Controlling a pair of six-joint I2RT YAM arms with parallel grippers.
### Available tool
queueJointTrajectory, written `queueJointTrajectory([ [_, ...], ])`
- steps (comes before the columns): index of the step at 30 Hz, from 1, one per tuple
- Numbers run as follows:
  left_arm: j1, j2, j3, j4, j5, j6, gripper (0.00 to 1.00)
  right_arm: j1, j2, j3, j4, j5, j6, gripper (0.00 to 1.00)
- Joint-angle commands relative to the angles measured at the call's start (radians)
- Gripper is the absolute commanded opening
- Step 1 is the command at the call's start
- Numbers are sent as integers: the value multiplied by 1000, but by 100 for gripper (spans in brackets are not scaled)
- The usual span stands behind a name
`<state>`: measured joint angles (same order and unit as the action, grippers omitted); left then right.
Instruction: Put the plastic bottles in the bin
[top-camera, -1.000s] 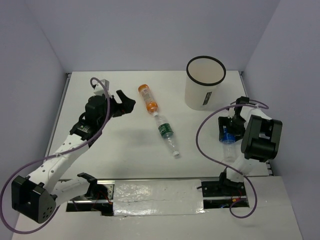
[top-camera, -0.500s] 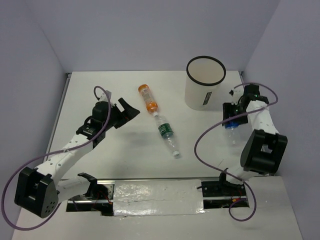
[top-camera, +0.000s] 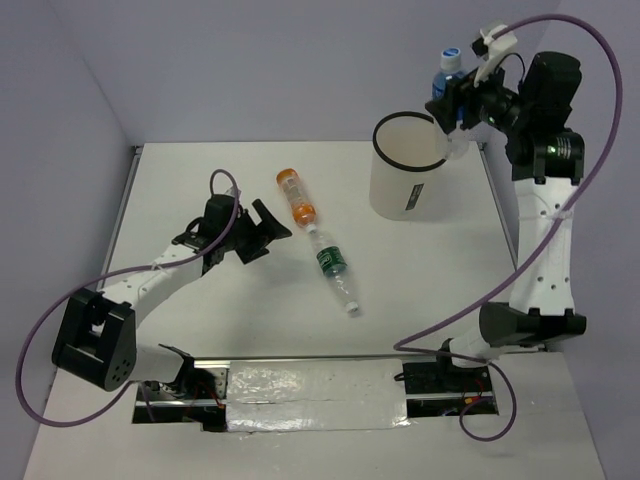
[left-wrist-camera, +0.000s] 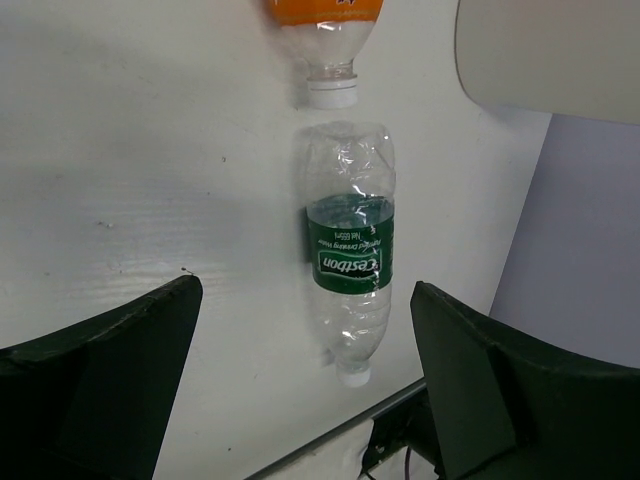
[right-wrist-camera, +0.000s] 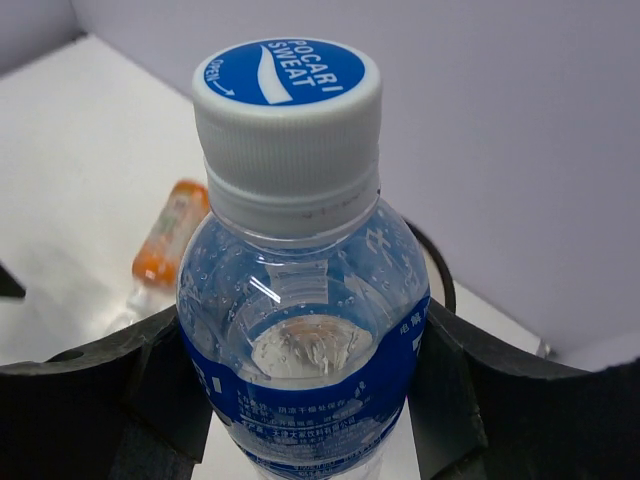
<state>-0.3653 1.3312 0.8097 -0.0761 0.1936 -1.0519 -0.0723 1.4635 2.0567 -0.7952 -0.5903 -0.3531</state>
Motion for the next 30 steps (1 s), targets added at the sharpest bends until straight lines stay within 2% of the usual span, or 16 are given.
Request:
queueJointTrajectory([
  [1,-3,17,55,-79,46,-6,99,37,137,75,186,41,127,23],
  [5,-38,-3,43,-99,23,-26,99,55,221,71,417,119,219,24],
  [10,-122,8,55,-96,-17,-66,99,57,342,62,536,178,258,31],
  [12,-150,34,68,-94,-31,-74,99,58,371,71,542,188,253,48],
  [13,-173,58,83,-93,-36,-82,99,58,389,71,542,196,247,72],
  [15,-204,85,100,-91,-48,-92,99,58,402,65,531,199,240,92],
  [22,-250,259,242,-129,-98,-94,99,54,295,-75,530,144,230,99],
  [25,-268,334,324,-171,-120,-76,99,39,230,-112,463,55,217,100],
  [27,-280,374,377,-194,-137,-72,98,14,176,-157,415,-72,200,100],
  [30,-300,453,437,-231,-146,-72,96,-12,74,-312,367,-198,187,100],
])
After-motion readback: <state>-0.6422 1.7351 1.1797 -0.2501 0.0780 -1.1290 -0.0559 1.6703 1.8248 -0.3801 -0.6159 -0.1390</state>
